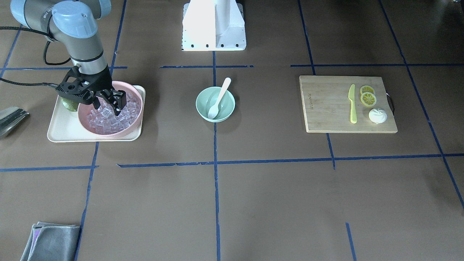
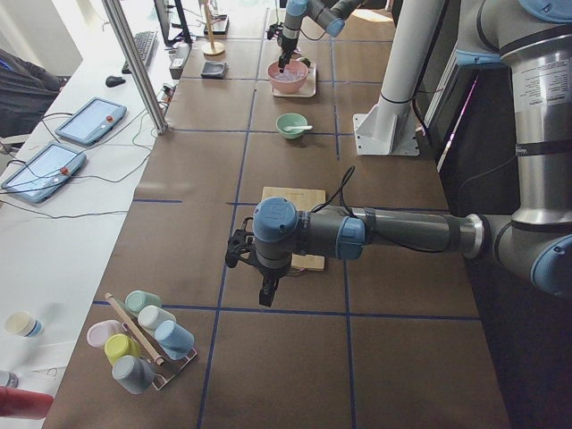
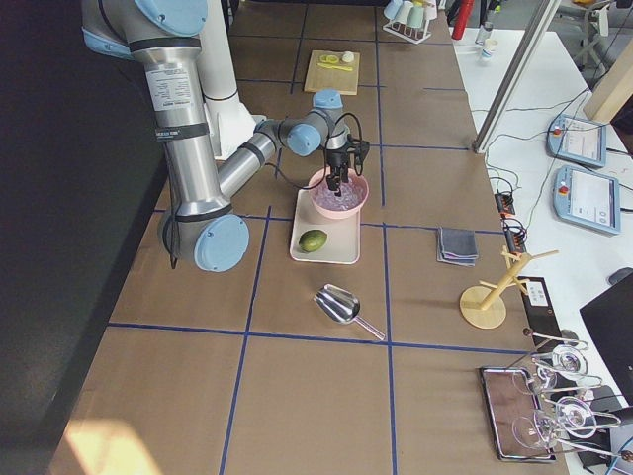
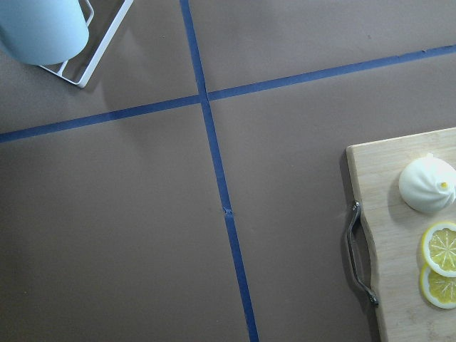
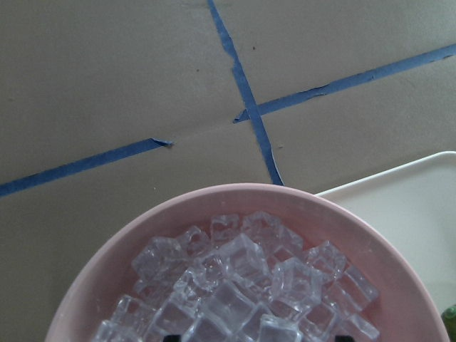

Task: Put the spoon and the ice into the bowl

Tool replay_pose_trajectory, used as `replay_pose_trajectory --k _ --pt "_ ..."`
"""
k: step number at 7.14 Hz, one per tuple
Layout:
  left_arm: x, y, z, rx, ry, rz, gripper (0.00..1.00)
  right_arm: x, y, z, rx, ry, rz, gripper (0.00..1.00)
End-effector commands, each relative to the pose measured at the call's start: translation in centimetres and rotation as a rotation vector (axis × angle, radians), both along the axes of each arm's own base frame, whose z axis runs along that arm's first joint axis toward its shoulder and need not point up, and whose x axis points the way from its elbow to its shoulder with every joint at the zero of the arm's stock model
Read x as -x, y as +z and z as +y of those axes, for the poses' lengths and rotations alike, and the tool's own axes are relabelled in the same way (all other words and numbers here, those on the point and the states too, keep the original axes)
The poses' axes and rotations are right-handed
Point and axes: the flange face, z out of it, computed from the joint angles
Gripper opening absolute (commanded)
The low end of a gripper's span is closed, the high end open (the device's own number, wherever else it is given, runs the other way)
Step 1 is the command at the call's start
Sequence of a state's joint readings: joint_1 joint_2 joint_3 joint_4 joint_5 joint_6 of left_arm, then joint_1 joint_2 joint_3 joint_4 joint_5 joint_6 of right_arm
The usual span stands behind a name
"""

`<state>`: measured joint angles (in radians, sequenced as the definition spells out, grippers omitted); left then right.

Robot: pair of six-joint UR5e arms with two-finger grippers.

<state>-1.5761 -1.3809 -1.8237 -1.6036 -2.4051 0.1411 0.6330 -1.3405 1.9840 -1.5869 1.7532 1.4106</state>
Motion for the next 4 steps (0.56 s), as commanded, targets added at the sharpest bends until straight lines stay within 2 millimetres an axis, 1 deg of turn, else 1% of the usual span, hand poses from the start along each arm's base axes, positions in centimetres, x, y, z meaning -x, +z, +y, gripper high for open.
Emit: replay_pose_trajectory --k 1,3,4 --pt "0.0 0.0 0.0 -0.001 -0.001 0.000 1.00 0.7 0.7 0.6 -0.012 0.001 0.028 0.69" --pt "0.0 0.0 0.0 -0.001 -0.001 0.000 1.00 0.9 1.6 0.5 -0.013 0.005 0.049 0.69" --pt "0.0 0.1 0.0 0.001 0.002 0.000 1.00 1.2 1.9 0.4 -0.009 0.002 0.056 0.65"
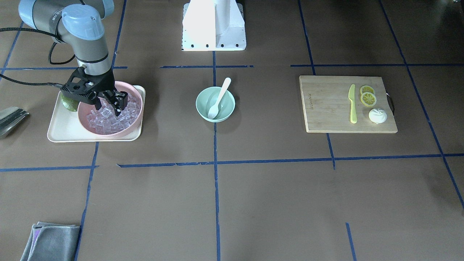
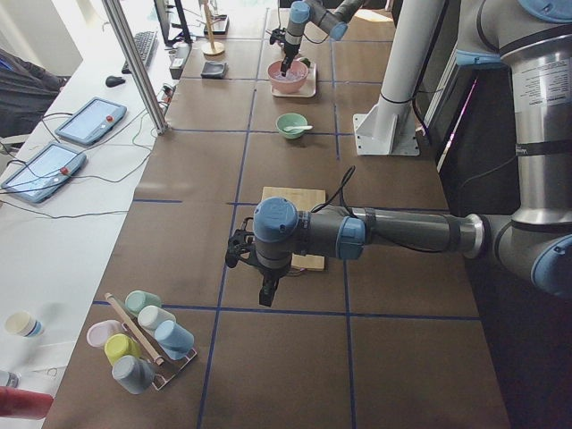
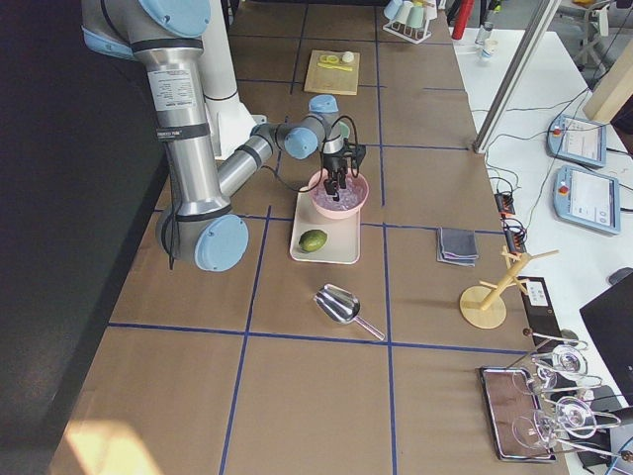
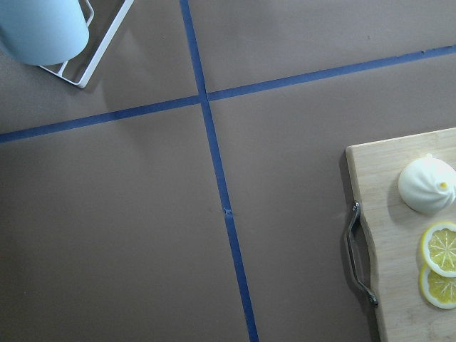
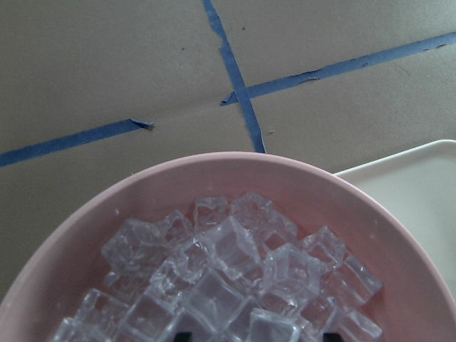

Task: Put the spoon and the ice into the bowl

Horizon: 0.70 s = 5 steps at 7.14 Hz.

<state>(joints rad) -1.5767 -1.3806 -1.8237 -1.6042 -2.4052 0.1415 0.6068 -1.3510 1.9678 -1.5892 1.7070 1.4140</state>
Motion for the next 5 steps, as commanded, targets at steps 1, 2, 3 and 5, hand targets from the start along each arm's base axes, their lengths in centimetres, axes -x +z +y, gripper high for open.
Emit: replay_pose_trajectory --k 1,2,3,5 --pt "-0.05 0.06 -0.01 0.000 0.002 0.000 1.00 0.34 0.63 -0.13 0.004 -0.001 0.014 0.47" --pt "-0.04 0.09 0.00 0.002 0.002 -0.002 1.00 0.37 0.55 -0.15 0.004 0.000 0.012 0.20" --pt "-0.04 0.16 0.01 0.003 0.002 -0.002 1.00 0.33 0.46 -0.17 -0.001 0.003 0.012 0.07" --pt "-0.04 0.16 0.01 0.003 0.002 -0.002 1.00 0.26 -0.15 -0.25 -0.010 0.003 0.003 0.04"
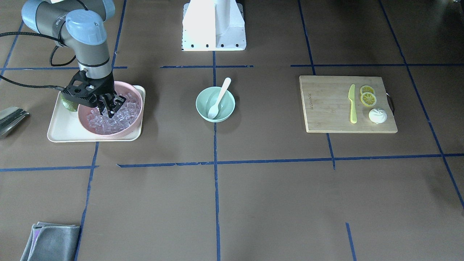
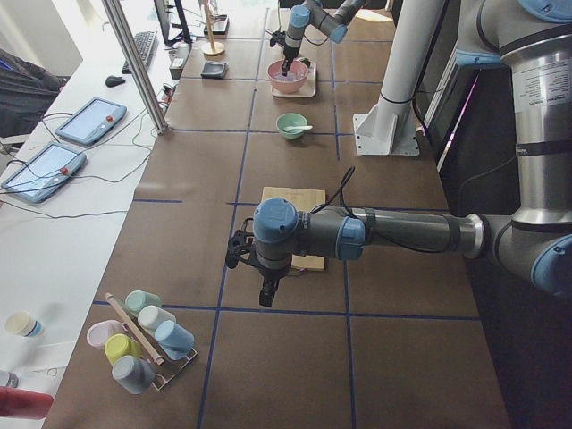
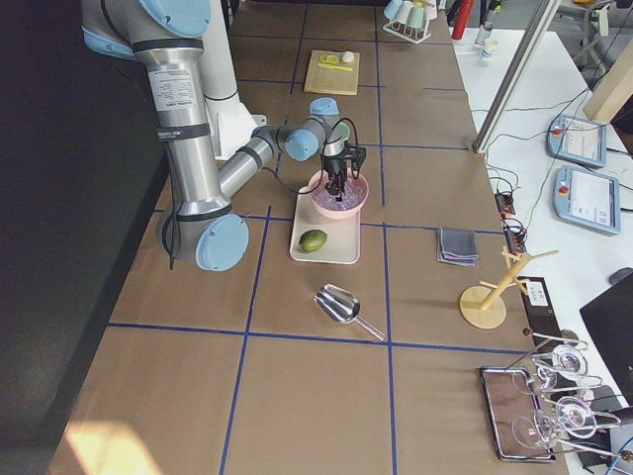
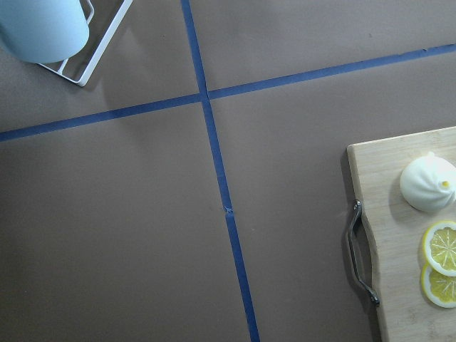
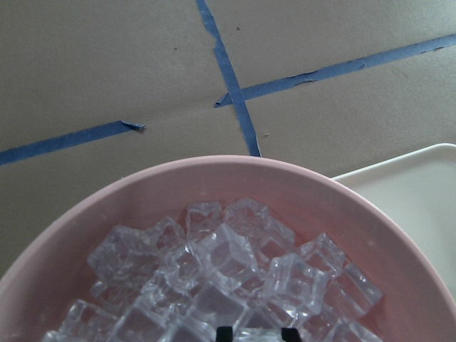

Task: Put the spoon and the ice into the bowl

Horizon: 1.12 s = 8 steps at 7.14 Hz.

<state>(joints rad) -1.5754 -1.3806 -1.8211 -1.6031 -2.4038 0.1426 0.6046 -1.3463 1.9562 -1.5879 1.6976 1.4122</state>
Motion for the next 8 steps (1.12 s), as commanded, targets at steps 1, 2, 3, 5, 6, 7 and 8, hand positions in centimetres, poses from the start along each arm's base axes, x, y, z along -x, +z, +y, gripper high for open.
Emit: replay_pose_trajectory --k 1,2,3,5,6,7,8 --pt "0.0 0.0 0.0 0.000 0.000 0.001 1.00 -0.2 -1.0 -0.1 -0.013 0.004 -0.016 0.04" --pt "0.0 0.0 0.0 0.000 0.000 0.001 1.00 0.1 -3.1 -0.4 -0.037 0.005 -0.048 0.04" --pt "0.0 0.0 0.0 0.000 0.000 0.001 1.00 0.8 -5.5 -0.8 -0.060 0.004 -0.082 0.04" --pt "0.0 0.0 0.0 0.000 0.000 0.001 1.00 3.0 -10.3 -0.4 -0.104 -0.018 -0.151 0.06" --pt "0.0 0.0 0.0 0.001 -0.001 0.002 1.00 5.0 -12.4 0.1 -0.134 -0.032 -0.170 0.05" --pt "0.0 0.1 0.1 0.003 -0.001 0.003 1.00 7.2 -14.1 0.9 -0.135 -0.043 -0.190 0.05" --pt "0.0 0.1 0.1 0.003 -0.001 0.003 1.00 9.7 -16.0 0.3 -0.129 -0.043 -0.204 0.05"
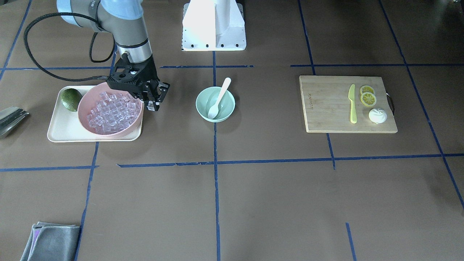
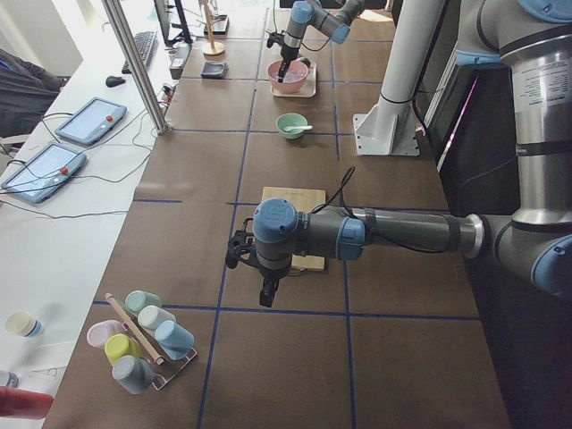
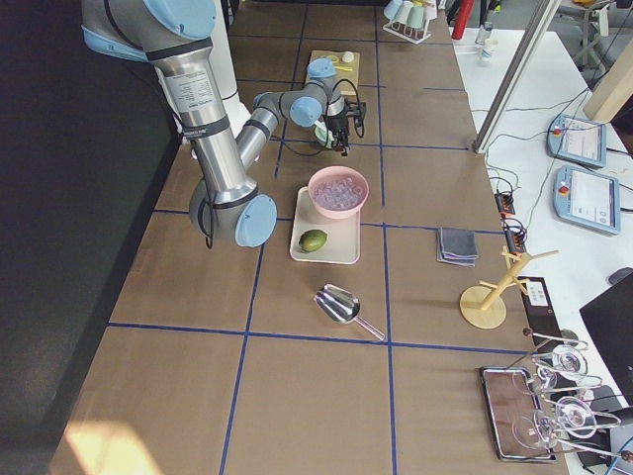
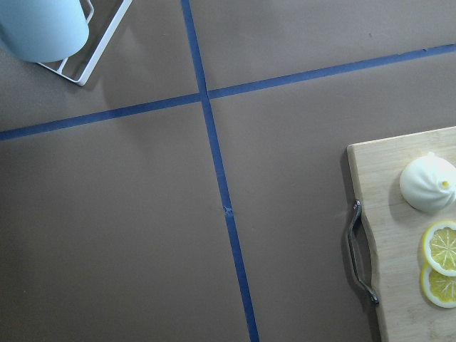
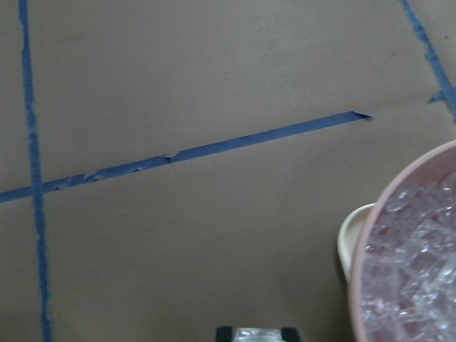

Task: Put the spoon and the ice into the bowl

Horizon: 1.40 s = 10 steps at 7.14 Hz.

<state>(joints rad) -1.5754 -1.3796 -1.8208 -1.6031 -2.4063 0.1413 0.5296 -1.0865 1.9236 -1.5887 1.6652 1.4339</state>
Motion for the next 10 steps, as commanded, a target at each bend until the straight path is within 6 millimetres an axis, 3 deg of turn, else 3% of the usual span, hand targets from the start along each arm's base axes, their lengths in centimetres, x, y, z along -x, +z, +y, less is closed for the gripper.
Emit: replay_pose_trajectory --k 1,3,4,10 --pt "0.0 0.0 0.0 -0.002 0.001 -0.001 1.00 6.0 -4.2 -0.1 0.006 -0.022 -0.026 0.06" --pt "0.0 0.0 0.0 -0.002 0.001 -0.001 1.00 11.8 -7.2 -0.4 0.059 -0.003 -0.027 0.06" --pt "0.0 0.0 0.0 -0.002 0.001 0.000 1.00 13.4 -6.2 0.6 0.063 -0.019 -0.001 0.06" --pt "0.0 0.8 -0.1 0.015 0.001 0.001 1.00 15.2 -5.9 2.3 0.123 0.004 0.006 0.07"
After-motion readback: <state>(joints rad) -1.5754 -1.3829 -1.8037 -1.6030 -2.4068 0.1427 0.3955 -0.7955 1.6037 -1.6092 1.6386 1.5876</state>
